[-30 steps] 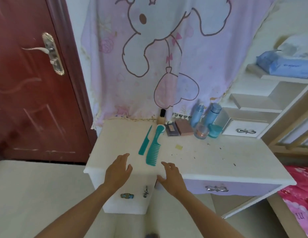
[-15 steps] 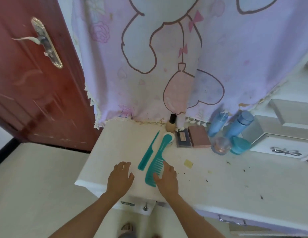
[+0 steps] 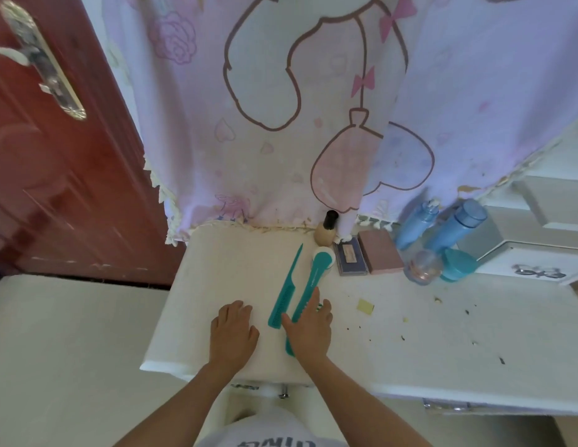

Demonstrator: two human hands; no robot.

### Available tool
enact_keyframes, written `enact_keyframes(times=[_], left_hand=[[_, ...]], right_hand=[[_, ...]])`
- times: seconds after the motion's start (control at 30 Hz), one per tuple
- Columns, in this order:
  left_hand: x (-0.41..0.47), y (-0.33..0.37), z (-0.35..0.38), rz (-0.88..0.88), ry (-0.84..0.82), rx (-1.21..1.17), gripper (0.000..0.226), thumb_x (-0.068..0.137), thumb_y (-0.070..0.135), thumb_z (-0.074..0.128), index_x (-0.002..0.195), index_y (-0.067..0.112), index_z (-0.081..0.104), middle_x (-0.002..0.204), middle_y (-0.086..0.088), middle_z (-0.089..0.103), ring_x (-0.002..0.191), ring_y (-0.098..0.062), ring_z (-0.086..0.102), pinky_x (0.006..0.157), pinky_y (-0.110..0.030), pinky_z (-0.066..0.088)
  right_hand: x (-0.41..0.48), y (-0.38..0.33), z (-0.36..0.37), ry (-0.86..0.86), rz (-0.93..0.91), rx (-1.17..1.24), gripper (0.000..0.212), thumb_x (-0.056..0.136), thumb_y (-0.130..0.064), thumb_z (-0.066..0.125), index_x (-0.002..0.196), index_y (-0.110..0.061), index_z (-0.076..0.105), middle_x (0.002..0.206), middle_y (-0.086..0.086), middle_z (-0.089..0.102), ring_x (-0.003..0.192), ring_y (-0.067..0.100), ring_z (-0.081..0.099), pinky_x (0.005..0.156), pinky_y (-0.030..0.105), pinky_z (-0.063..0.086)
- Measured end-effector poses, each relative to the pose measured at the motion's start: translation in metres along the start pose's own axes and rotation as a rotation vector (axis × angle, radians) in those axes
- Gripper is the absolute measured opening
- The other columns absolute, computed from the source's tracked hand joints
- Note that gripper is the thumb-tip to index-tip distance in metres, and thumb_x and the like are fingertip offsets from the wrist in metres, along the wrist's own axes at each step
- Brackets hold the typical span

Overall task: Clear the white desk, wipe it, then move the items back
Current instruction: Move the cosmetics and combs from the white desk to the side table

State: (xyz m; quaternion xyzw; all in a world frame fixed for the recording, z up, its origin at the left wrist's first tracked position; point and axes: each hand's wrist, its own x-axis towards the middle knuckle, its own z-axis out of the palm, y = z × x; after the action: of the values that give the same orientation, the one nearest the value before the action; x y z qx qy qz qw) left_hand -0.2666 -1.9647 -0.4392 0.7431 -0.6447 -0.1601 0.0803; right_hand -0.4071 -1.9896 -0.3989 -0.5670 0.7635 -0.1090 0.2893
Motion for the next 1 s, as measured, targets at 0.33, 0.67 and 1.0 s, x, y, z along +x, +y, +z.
enact_keyframes(times=[0.33,0.67,1.0], left_hand=[[0.004,0.002,0.0,-0.035,-0.003,-0.009,0.043,0.09,0.028,0.04,0.132,0.019,0.039,0.14,0.001,0.037,0.127,-0.018,0.031,0.101,-0.029,0.027],[0.017,0.043,0.004,0.045,0.005,-0.057,0.043,0.09,0.037,0.044,0.129,0.02,0.042,0.129,0.001,0.048,0.118,-0.019,0.04,0.092,-0.03,0.031],[0.035,0.07,0.003,0.004,-0.028,-0.083,0.042,0.088,0.022,0.048,0.129,0.015,0.039,0.12,-0.005,0.052,0.11,-0.023,0.044,0.086,-0.031,0.036]], right_hand=[[0.006,0.0,-0.002,0.015,0.058,0.047,0.076,0.084,-0.015,0.054,0.144,-0.018,0.007,0.128,0.012,0.031,0.113,0.028,0.037,0.086,0.036,0.043],[0.0,0.022,-0.016,0.096,0.024,0.156,0.075,0.081,-0.008,0.054,0.143,-0.02,0.013,0.129,0.012,0.033,0.112,0.025,0.039,0.094,0.035,0.043],[-0.005,0.039,-0.024,0.161,-0.038,0.2,0.072,0.08,-0.007,0.054,0.142,-0.019,0.019,0.131,0.009,0.031,0.114,0.021,0.035,0.091,0.024,0.035]])
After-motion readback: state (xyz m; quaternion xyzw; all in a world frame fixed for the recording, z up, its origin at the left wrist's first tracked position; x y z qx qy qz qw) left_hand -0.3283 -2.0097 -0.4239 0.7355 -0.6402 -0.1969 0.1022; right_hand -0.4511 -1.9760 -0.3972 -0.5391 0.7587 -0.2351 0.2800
